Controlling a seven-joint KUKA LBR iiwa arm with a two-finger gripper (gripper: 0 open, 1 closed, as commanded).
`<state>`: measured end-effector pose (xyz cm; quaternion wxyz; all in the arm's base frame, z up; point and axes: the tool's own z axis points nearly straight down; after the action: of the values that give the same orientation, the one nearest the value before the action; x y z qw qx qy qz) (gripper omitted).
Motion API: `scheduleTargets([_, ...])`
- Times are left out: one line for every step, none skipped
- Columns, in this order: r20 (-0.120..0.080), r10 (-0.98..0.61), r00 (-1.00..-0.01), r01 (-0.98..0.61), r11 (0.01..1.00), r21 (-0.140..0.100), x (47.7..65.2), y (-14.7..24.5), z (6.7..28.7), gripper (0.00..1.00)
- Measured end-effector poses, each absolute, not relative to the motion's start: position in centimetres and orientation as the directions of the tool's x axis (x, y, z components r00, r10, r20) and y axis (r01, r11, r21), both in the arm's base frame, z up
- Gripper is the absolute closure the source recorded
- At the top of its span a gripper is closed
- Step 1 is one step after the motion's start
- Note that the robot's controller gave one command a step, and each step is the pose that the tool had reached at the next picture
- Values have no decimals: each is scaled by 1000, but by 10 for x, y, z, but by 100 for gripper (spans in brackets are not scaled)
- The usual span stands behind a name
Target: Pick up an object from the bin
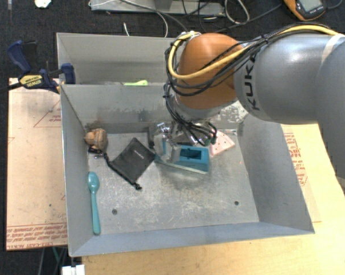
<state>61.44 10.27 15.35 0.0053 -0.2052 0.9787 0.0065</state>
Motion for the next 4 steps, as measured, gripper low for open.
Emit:
scheduleTargets([-13, -24, -1000, -25, 1000, 16, 601, 89, 204, 0])
scheduleTargets([-12, -25, -1000, -25, 1000, 16, 601, 90, 202, 0])
scheduleTargets([-17, 1, -1000, 0, 1000, 18, 607, 72, 140, 0])
scheduleTargets([-21, 37, -999, 36, 999, 20, 621, 26, 118, 0])
